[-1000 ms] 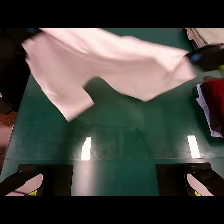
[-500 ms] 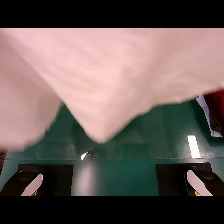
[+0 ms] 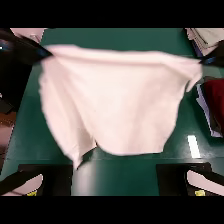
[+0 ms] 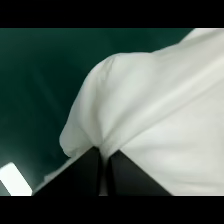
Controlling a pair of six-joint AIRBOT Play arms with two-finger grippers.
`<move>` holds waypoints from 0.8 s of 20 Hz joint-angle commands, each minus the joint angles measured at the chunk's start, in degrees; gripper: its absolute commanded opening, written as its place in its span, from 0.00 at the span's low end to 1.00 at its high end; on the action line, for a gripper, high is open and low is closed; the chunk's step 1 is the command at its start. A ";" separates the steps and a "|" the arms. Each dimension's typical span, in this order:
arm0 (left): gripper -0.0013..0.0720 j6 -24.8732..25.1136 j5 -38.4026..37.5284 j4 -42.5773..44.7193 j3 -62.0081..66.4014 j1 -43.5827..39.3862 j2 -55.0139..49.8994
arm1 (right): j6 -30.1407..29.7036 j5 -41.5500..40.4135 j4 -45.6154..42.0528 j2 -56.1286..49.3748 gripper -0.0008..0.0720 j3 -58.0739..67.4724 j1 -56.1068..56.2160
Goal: Fold the shirts.
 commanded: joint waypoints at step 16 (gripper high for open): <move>0.84 -3.17 -3.32 -0.87 -10.64 18.38 -16.52 | -1.79 -9.99 0.96 -15.37 0.63 3.67 4.66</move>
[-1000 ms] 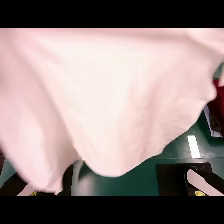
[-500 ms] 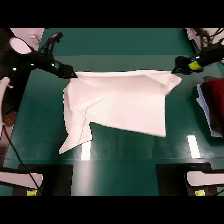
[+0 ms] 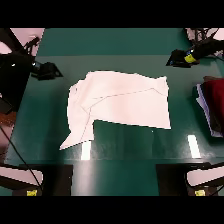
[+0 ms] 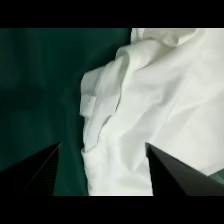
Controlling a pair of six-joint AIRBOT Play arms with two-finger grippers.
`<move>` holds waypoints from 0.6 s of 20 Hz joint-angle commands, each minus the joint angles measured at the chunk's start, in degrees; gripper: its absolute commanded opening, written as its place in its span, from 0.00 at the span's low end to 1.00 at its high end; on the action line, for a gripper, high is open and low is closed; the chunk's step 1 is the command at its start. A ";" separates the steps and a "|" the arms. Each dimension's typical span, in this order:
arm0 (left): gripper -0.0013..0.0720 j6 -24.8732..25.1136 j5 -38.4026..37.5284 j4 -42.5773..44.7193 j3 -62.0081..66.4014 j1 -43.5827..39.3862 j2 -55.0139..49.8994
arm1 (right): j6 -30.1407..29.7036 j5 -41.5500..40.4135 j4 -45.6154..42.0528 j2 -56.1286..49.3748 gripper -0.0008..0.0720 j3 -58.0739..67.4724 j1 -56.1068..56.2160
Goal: Fold the shirts.
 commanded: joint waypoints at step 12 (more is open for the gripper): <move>0.84 7.32 11.78 -12.17 -61.13 3.23 28.79 | -0.63 -3.91 10.56 23.78 0.62 -27.19 0.70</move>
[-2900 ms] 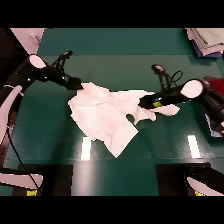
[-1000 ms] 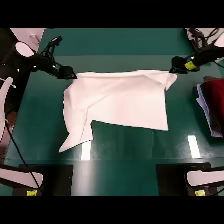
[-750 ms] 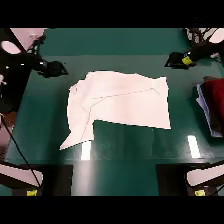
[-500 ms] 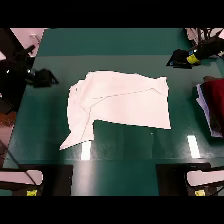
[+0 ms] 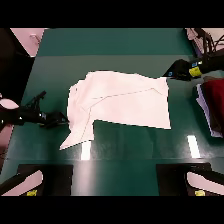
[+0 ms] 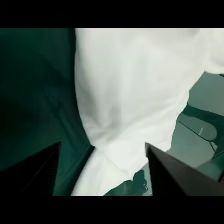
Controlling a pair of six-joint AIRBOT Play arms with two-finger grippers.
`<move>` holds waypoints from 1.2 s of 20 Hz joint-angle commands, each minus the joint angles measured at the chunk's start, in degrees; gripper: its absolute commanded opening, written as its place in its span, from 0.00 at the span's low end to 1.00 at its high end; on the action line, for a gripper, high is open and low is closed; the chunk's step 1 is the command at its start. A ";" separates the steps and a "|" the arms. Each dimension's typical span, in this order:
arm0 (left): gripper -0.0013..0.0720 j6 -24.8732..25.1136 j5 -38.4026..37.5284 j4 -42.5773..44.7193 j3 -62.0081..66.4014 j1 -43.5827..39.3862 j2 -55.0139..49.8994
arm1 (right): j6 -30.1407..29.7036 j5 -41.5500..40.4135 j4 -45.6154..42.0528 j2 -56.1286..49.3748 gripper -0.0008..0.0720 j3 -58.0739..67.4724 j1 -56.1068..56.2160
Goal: Fold the shirts.
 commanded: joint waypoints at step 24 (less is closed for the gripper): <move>0.06 -0.20 -4.04 4.39 21.33 -8.61 1.01 | 0.72 5.07 -6.38 10.34 0.61 -28.57 -10.91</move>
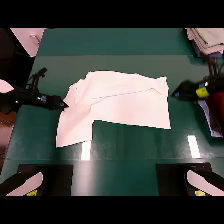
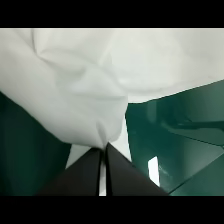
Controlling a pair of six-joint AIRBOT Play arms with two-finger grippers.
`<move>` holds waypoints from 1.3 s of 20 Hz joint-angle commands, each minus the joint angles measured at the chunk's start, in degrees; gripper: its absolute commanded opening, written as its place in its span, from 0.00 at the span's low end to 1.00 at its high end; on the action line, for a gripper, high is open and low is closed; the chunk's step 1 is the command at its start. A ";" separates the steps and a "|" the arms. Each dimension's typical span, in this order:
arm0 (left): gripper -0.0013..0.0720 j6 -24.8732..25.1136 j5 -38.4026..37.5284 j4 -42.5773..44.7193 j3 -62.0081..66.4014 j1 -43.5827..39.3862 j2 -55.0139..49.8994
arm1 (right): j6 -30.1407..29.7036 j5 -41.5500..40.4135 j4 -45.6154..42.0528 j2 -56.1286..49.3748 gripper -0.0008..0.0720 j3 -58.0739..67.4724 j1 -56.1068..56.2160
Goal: Fold the shirts.
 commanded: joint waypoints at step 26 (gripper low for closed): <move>0.06 -4.59 1.16 2.71 37.79 -0.02 0.02 | -4.31 -15.91 4.52 12.59 0.03 6.21 -6.58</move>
